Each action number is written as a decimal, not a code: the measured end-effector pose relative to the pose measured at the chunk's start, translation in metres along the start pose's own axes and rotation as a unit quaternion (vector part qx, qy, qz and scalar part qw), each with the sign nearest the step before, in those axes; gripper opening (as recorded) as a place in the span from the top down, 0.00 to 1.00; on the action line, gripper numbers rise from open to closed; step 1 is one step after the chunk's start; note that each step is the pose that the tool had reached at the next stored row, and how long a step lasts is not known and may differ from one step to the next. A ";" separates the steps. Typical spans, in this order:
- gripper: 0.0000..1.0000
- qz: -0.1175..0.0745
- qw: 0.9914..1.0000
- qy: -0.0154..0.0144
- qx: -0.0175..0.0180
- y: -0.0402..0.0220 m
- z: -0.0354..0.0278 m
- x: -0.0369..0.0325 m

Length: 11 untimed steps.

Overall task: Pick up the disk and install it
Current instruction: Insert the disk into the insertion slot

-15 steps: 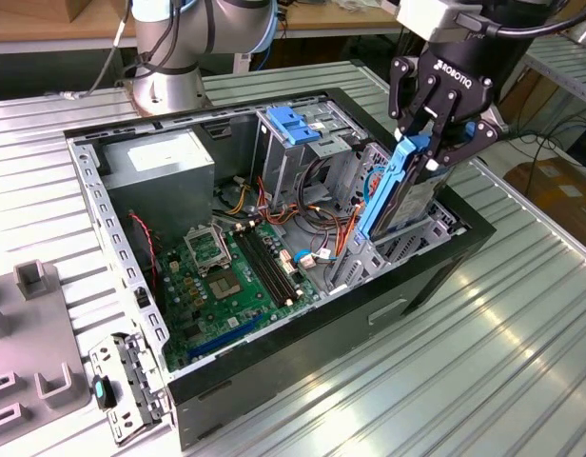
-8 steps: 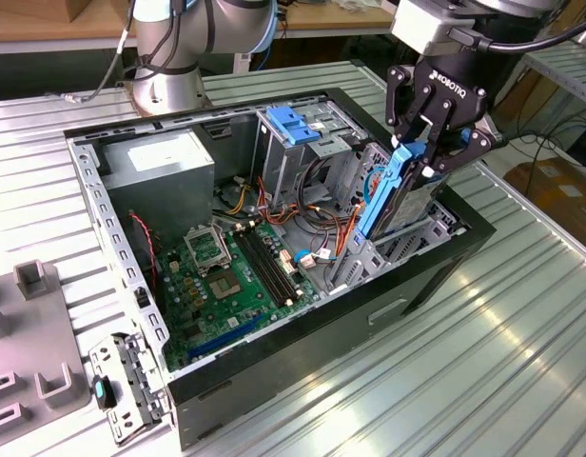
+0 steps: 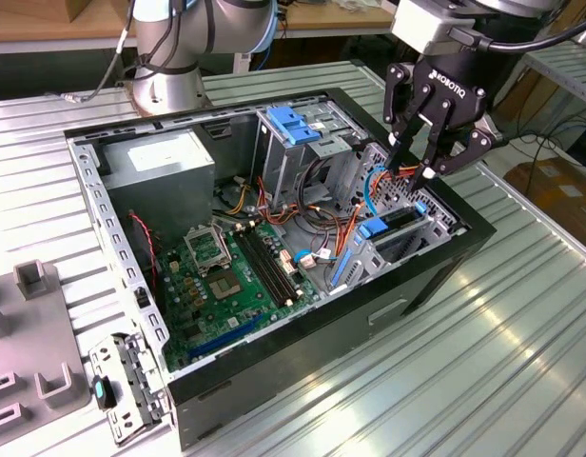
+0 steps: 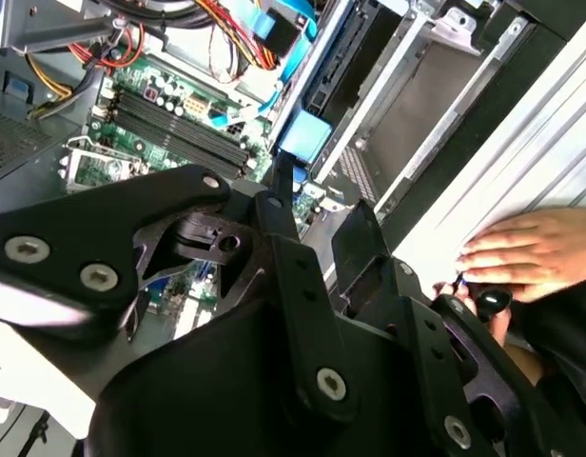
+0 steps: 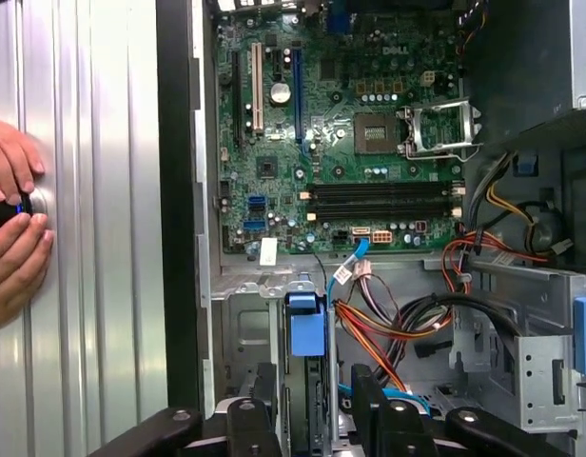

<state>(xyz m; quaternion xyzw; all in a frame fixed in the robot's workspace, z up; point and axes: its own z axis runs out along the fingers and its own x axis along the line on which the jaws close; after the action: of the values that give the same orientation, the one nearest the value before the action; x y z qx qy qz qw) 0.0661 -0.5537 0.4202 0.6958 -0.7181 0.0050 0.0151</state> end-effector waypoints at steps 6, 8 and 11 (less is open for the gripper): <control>0.76 0.000 1.000 0.000 0.000 -0.0049 0.0167 -0.0002; 0.88 0.000 1.000 0.000 0.000 -0.0078 0.0207 0.0002; 0.89 0.000 1.000 0.000 0.000 -0.0140 0.0265 0.0008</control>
<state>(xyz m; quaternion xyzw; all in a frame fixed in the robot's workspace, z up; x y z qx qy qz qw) 0.0797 -0.5557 0.3936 0.6958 -0.7181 0.0050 0.0151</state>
